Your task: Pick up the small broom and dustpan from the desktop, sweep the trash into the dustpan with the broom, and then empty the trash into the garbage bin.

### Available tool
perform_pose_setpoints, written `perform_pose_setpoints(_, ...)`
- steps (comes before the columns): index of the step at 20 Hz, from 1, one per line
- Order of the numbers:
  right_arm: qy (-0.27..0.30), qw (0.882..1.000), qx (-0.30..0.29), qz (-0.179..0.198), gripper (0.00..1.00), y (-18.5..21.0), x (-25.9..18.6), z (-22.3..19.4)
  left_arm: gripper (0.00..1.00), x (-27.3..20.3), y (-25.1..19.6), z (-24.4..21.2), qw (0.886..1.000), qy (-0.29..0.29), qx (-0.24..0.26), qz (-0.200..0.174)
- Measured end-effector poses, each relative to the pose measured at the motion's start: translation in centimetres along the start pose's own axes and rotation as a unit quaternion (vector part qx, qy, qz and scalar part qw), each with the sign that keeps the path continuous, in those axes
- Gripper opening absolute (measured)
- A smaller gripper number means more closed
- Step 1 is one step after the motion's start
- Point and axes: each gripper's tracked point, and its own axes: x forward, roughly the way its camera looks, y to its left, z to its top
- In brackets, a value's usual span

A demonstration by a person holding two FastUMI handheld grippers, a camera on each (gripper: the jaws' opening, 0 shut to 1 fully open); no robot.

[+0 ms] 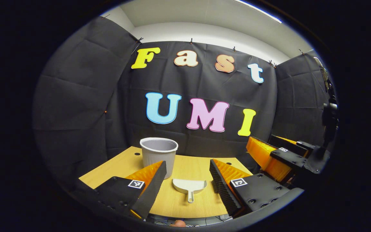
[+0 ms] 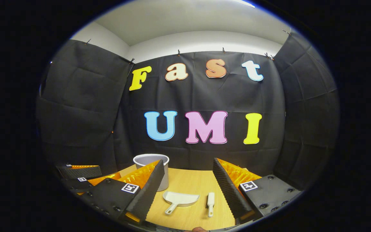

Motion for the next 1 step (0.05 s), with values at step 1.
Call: perform_pose_setpoints(1,0.000,1.000,0.002,0.000,0.97,-0.02,-0.09,0.03,0.75,-0.08,0.08,-0.01,1.000,-0.002,0.001,0.001)
